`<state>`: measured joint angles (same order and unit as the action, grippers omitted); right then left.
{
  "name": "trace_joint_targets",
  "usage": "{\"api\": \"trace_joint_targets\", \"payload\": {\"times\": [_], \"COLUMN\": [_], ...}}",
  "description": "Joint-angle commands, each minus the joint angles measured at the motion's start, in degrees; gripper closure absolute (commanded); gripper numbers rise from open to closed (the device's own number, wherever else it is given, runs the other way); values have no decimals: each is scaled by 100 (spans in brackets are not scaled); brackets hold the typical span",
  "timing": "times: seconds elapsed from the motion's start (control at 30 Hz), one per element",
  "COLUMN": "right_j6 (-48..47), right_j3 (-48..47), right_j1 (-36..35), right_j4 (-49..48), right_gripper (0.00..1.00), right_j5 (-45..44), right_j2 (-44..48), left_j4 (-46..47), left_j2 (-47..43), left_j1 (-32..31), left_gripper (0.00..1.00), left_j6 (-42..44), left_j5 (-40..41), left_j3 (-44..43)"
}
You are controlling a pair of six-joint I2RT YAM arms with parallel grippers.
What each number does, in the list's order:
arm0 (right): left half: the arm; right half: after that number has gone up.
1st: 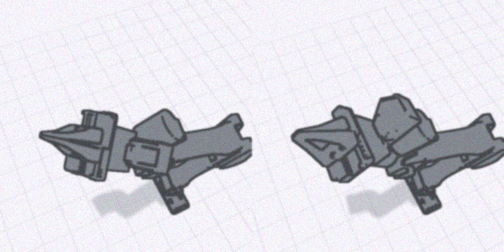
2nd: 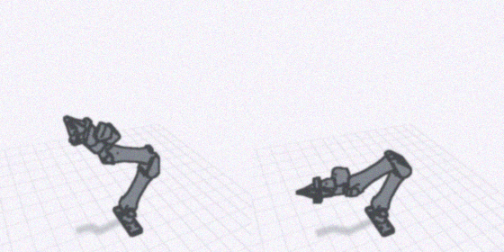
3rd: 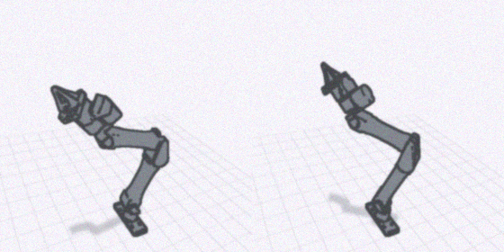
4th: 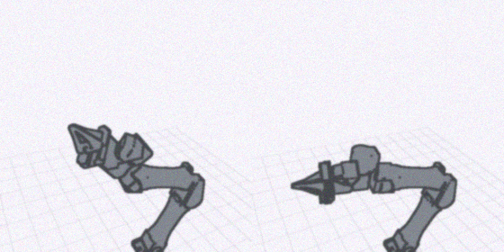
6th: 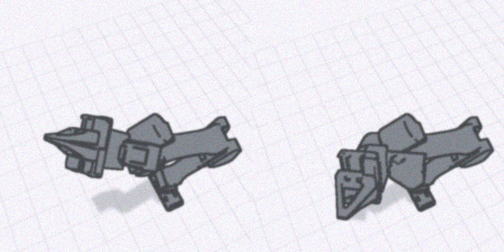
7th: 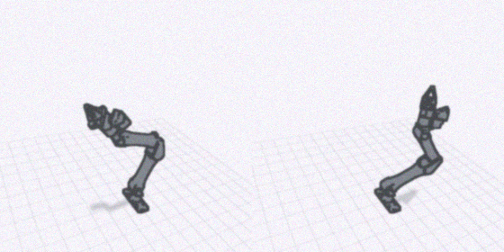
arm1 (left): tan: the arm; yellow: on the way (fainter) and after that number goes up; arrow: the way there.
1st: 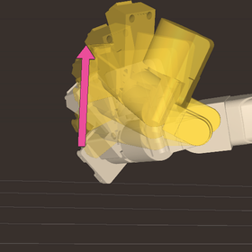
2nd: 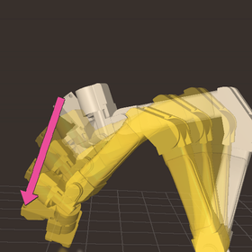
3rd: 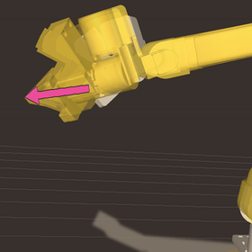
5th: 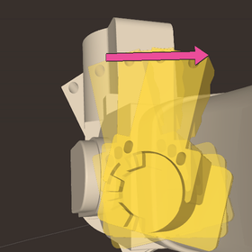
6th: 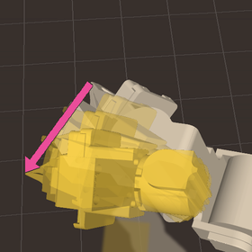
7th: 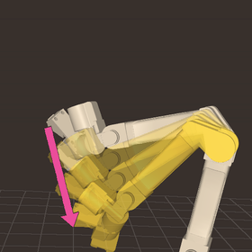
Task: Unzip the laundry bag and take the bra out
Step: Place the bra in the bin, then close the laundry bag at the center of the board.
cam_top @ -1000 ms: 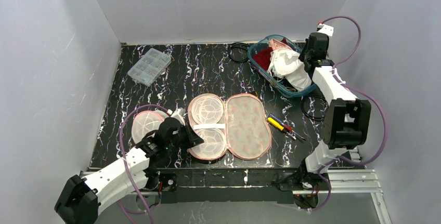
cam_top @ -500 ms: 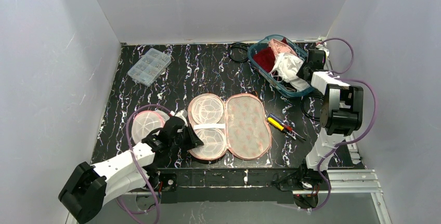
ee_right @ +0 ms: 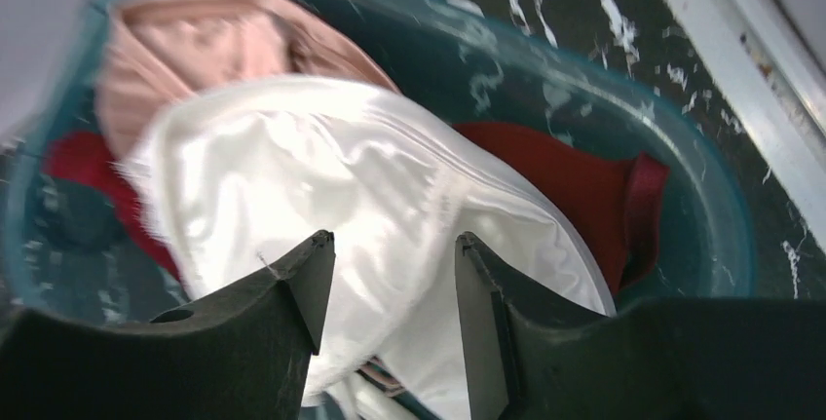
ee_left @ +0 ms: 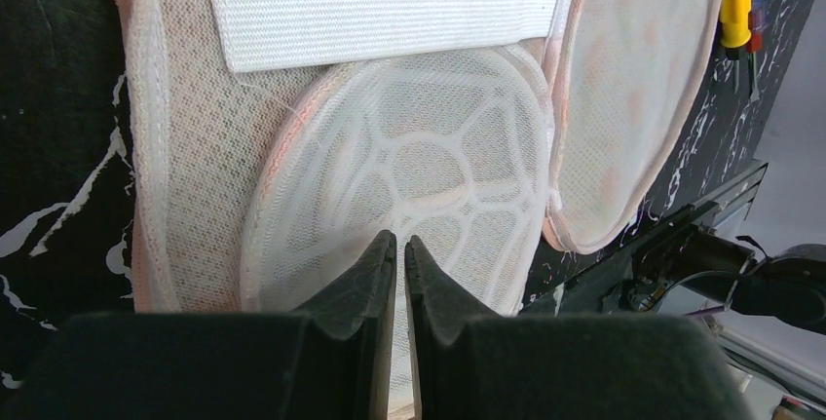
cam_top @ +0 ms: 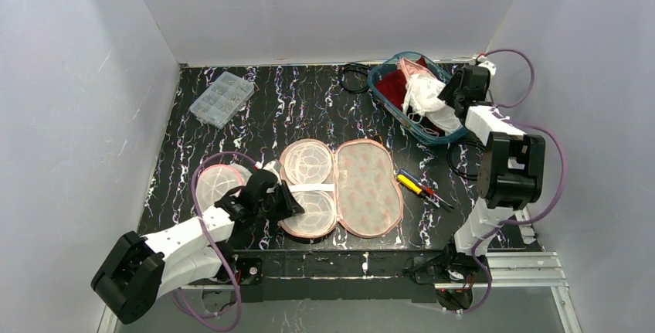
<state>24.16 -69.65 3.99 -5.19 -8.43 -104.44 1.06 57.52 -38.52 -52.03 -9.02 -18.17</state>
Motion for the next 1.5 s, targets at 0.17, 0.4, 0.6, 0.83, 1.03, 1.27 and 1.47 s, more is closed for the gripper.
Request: {"api": "trace_joint_targets", "payload": {"times": [0.17, 0.4, 0.6, 0.83, 1.03, 1.27, 1.47], "right_j6": [377, 313, 262, 130, 277, 886, 1991], "right_j3": [-565, -1389, -905, -464, 831, 2699, 3614], "right_j1": [-560, -675, -766, -1561, -2947, -4299, -4345], "right_j4": [-244, 357, -129, -234, -2, 1568, 2953], "right_gripper": [41, 44, 44, 41, 42, 43, 35], "right_j5": [50, 754, 401, -442, -866, -1224, -1417], "right_j2": [379, -586, 64, 1730, 3400, 4816, 5662], "left_j4": [-367, -844, -1532, -2591, -3454, -3841, -3322], "left_j2": [-512, -963, -1442, -1785, -2111, -2419, -2506], "left_j1": [-32, -32, -26, -31, -21, -23, -19], "left_gripper": [93, 92, 92, 87, 63, 22, 14], "left_j6": [75, 93, 187, 607, 1018, 1134, 1034], "left_j5": [105, 300, 584, 1218, 1600, 1679, 1669], "left_j3": [-110, -151, -363, -1029, -1567, -1662, -1345]}}
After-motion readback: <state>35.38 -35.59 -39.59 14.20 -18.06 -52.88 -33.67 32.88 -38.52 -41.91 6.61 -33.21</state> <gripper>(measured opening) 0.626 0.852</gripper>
